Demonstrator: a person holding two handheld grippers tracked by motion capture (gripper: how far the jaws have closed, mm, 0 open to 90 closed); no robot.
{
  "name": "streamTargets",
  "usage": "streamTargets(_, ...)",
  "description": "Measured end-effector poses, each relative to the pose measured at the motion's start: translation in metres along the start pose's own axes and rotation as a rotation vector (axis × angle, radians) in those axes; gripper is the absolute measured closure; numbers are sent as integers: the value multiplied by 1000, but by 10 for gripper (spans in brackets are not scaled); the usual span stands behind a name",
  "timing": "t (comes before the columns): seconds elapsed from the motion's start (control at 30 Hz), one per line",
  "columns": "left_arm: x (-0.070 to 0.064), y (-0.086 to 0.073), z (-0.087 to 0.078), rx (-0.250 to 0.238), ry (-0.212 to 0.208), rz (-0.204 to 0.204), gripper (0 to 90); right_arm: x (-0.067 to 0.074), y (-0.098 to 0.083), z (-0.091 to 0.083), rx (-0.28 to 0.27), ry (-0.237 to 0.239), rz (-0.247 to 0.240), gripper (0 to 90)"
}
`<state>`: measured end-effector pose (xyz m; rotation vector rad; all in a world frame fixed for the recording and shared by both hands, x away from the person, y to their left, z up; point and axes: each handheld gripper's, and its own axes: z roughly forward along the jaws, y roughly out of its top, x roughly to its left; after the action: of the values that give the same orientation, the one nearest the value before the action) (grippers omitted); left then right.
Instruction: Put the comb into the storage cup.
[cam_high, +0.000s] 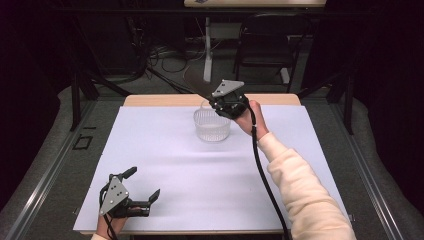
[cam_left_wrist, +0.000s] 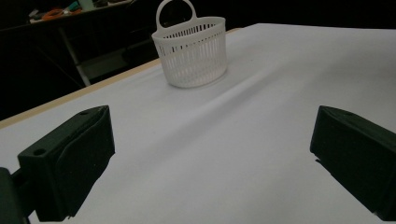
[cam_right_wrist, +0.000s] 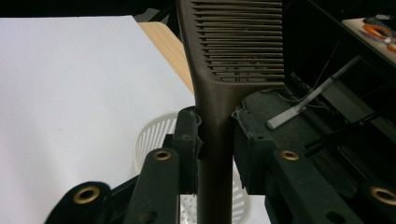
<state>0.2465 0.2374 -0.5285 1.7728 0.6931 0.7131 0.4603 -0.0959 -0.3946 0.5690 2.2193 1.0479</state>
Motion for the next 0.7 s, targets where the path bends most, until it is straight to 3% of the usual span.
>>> streamTargets(0.7, 0, 0, 0, 3, -2, 8, 0, 2, 1, 16, -6, 3, -19, 727)
